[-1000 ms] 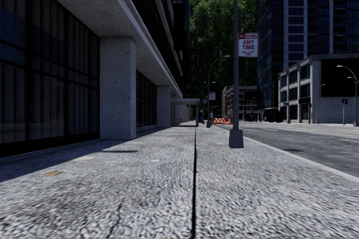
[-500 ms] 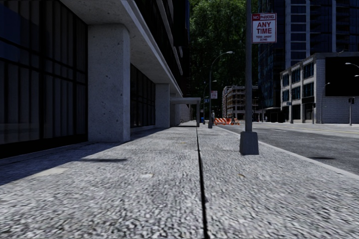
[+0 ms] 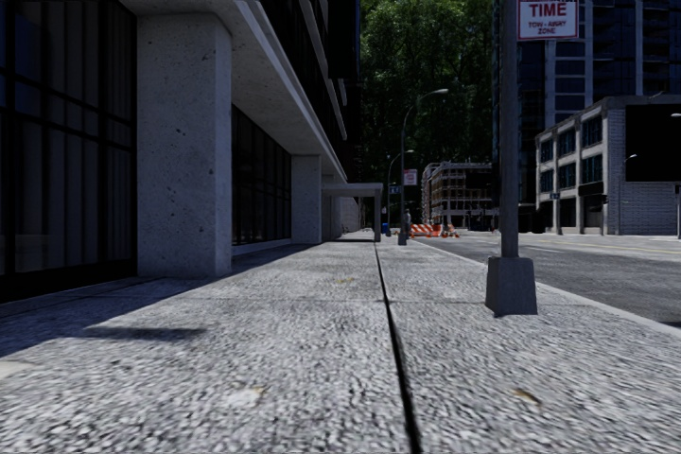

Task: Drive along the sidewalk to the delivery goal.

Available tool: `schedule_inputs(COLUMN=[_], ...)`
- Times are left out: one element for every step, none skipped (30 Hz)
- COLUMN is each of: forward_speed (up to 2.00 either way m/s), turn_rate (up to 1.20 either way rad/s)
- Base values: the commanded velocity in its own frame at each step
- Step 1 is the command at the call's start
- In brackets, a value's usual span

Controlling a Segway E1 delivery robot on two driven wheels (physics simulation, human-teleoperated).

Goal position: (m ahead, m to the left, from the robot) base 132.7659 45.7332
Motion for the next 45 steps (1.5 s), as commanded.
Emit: schedule_inputs(forward_speed=[2.0,2.0,2.0,2.0,2.0,2.0,2.0,2.0,2.0,2.0,2.0,2.0,2.0,2.0,2.0,2.0,2.0,2.0,2.0,2.0,2.0,2.0,2.0,2.0,2.0,2.0,2.0,2.0,2.0,2.0,2.0,2.0,2.0,2.0,2.0,2.0,2.0,2.0,2.0,2.0,2.0,2.0,2.0,2.0,2.0], turn_rate=[0.0,0.0,0.0,0.0,0.0,0.0,0.0,0.0,0.0,0.0,0.0,0.0,0.0,0.0,0.0,0.0,0.0,0.0,0.0,0.0,0.0,0.0,0.0,0.0,0.0,0.0,0.0,0.0,0.0,0.0,0.0,0.0,0.0,0.0,0.0,0.0,0.0,0.0,0.0,0.0,0.0,0.0,0.0,0.0,0.0])
